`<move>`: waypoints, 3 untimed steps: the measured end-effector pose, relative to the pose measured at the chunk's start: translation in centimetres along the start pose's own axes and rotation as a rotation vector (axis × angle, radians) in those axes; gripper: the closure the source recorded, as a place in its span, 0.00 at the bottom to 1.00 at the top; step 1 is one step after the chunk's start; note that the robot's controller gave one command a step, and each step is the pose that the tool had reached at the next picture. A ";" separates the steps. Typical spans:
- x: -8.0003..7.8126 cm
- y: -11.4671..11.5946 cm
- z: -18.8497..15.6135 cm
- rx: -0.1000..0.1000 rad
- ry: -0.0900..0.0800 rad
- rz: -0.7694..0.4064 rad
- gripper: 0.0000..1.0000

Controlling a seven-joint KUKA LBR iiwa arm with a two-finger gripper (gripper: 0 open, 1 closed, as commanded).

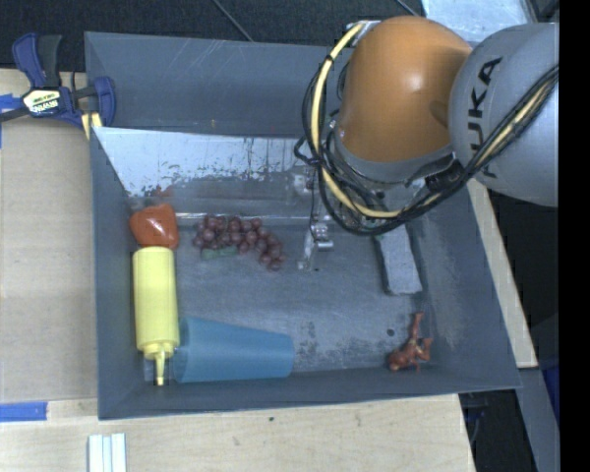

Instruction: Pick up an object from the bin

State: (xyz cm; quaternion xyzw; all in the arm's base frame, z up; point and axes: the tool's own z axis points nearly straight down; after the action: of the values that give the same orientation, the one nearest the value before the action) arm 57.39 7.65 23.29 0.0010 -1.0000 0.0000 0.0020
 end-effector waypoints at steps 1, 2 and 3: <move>-0.2 0.0 -0.4 -0.001 -0.008 0.003 0.00; -5.3 2.8 14.8 -0.002 -0.012 0.092 0.00; -4.5 5.3 6.9 -0.003 -0.025 0.011 0.00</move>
Offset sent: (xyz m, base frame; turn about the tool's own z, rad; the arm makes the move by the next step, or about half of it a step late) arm 0.0539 0.0305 -0.1629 0.0994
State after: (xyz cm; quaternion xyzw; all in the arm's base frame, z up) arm 61.86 12.99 16.34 -0.0043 -0.9999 -0.0016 -0.0108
